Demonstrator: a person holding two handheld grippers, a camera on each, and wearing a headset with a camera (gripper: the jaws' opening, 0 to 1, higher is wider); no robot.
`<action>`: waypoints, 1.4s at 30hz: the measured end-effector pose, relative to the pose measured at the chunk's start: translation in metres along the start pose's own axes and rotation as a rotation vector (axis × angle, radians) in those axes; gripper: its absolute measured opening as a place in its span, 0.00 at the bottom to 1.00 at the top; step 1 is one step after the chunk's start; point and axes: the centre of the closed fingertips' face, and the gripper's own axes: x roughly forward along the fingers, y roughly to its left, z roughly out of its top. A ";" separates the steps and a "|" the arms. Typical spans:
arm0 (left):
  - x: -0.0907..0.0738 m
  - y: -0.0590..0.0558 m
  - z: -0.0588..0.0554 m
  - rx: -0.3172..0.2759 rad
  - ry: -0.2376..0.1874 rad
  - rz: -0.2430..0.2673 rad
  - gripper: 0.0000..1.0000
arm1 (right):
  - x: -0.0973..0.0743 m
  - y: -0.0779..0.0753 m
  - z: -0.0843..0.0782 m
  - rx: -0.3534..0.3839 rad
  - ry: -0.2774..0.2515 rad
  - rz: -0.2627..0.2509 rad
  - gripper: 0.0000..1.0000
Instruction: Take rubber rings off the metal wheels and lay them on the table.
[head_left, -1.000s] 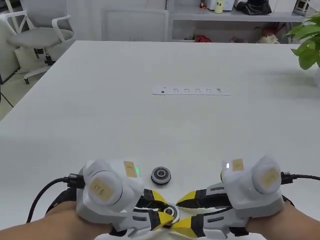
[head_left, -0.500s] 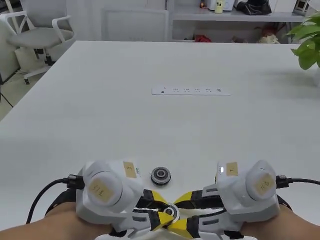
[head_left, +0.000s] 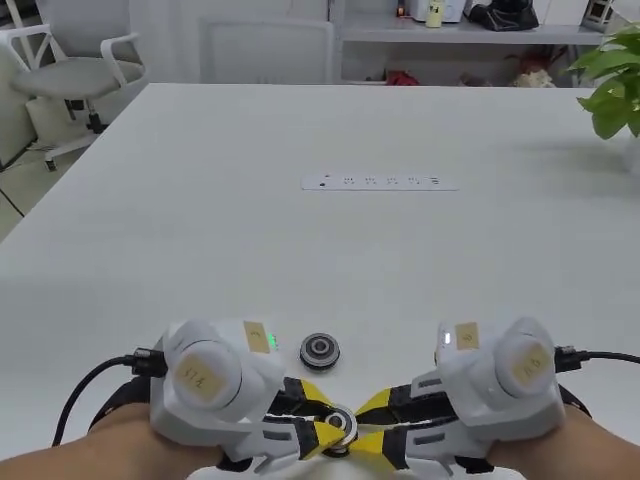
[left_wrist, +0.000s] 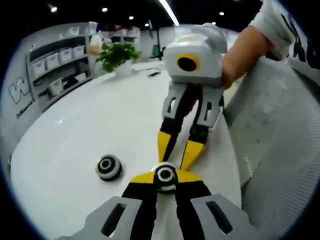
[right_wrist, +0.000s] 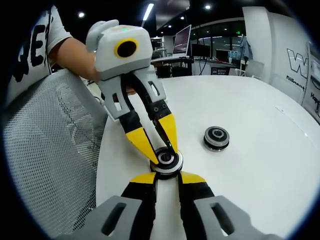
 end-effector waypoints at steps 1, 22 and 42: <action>0.000 0.000 0.000 0.000 0.000 0.000 0.13 | 0.000 0.000 0.000 0.001 0.001 0.000 0.13; 0.000 0.000 0.000 0.006 0.017 0.009 0.13 | -0.003 -0.006 -0.002 0.097 0.017 -0.020 0.00; 0.000 0.000 0.000 0.006 0.027 0.018 0.13 | -0.010 -0.014 0.008 0.357 -0.092 -0.014 0.00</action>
